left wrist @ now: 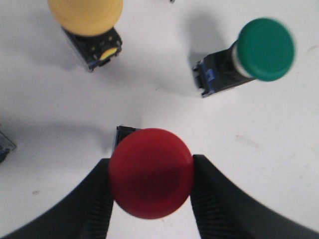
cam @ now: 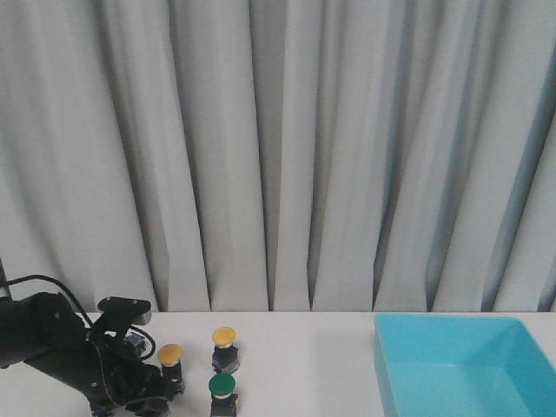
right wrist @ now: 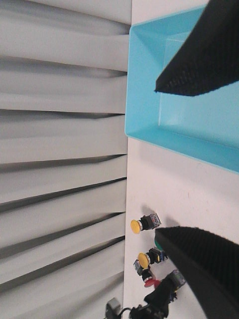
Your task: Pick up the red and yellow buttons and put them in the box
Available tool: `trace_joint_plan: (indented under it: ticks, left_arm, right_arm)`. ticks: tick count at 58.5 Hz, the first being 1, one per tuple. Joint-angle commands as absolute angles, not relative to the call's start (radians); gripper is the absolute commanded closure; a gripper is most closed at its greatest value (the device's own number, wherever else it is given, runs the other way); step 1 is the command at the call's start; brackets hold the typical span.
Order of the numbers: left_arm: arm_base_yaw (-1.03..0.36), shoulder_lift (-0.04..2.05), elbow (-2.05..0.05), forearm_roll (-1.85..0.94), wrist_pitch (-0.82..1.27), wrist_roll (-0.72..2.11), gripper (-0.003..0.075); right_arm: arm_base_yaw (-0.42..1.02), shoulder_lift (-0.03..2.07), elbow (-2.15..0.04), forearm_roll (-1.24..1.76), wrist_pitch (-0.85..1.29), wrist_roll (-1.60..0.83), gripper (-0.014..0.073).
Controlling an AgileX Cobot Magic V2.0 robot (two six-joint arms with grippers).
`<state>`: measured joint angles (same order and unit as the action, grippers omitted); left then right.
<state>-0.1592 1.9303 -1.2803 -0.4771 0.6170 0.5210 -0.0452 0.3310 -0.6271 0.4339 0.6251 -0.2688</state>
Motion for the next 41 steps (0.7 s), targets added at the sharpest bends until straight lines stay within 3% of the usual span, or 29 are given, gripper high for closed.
trace_joint_plan:
  ticks: [1,18,33,41]
  left_arm:
    - [-0.164,1.816,-1.312,-0.505,0.612,0.519,0.0727]
    - [-0.164,1.631,-1.378,-0.626,0.839,0.523,0.0727]
    - [-0.164,1.511,-1.533,-0.804,1.007,0.547,0.0727]
    - [-0.164,1.469,-1.61,-0.893,1.016,0.547,0.0727]
  right_arm:
    - [-0.049,0.378,-0.654,0.468,0.543,-0.315,0.0071]
    - [-0.049,0.599,-0.702,0.81,0.501,-0.671,0.0071]
    - [-0.049,0.836,-0.923,1.187,0.708,-1.215,0.0071]
    - [-0.048,0.933,-1.036,1.224,0.779,-1.32,0.0071]
